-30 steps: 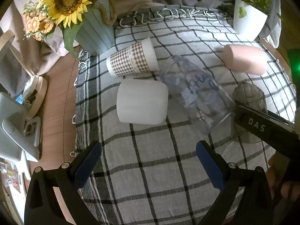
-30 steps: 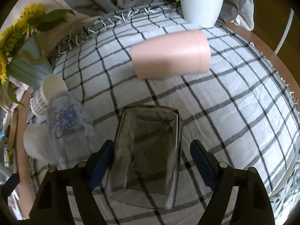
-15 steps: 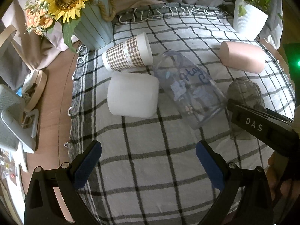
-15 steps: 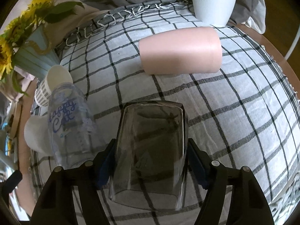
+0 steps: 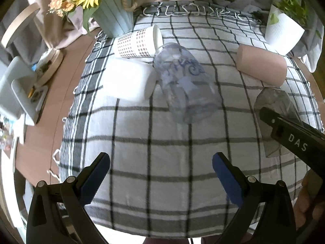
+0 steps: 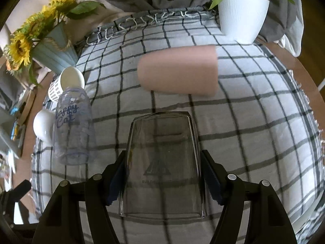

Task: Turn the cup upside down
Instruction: 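Lift the clear glass cup with the right gripper and rotate it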

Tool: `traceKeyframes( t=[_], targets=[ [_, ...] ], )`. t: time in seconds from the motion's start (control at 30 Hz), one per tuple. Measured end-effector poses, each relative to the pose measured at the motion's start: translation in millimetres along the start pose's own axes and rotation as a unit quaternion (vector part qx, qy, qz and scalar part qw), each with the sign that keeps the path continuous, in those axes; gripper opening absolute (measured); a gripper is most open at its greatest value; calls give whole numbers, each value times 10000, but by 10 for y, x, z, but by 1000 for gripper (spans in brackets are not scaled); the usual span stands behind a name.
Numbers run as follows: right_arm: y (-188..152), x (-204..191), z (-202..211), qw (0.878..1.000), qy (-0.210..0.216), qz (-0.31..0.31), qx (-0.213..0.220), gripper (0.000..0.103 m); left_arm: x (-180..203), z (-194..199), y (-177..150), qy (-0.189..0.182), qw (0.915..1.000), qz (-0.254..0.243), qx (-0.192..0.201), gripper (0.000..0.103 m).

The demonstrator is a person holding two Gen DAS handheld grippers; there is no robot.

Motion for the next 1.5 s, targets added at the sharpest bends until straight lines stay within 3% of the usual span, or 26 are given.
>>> traceKeyframes(
  t=[0.43, 0.9, 1.0, 1.2, 1.37, 1.5],
  targets=[
    [-241, 96, -26, 9984, 415, 262, -285, 69, 53, 46, -179, 341, 9987, 315, -213, 103],
    [-326, 108, -45, 9974, 381, 331, -523, 70, 25, 25, -171, 264, 9980, 503, -270, 103],
    [-286, 116, 48, 9967, 543, 250, -556, 75, 20, 93, -127, 179, 9979, 579, -216, 103],
    [-22, 173, 698, 9952, 947, 140, 183, 81, 191, 320, 58, 43, 9989, 461, 34, 103],
    [252, 385, 1010, 9940, 818, 0, 725, 84, 559, 449, 307, -247, 9994, 141, 199, 103],
    [433, 749, 1016, 9954, 486, -356, 745, 84, 866, 443, 492, -480, 9986, -75, 229, 103]
  ],
)
Point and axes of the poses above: each gripper's, at about its wrist camera, not at the fingertips, and z roughly against the way its jaws point, x to its right, y to its top, the point moved 9 cm from there along -z, roughly the way its jaws point, and after that the axes turned 15 degrees about -z, right-handed, at the moved point
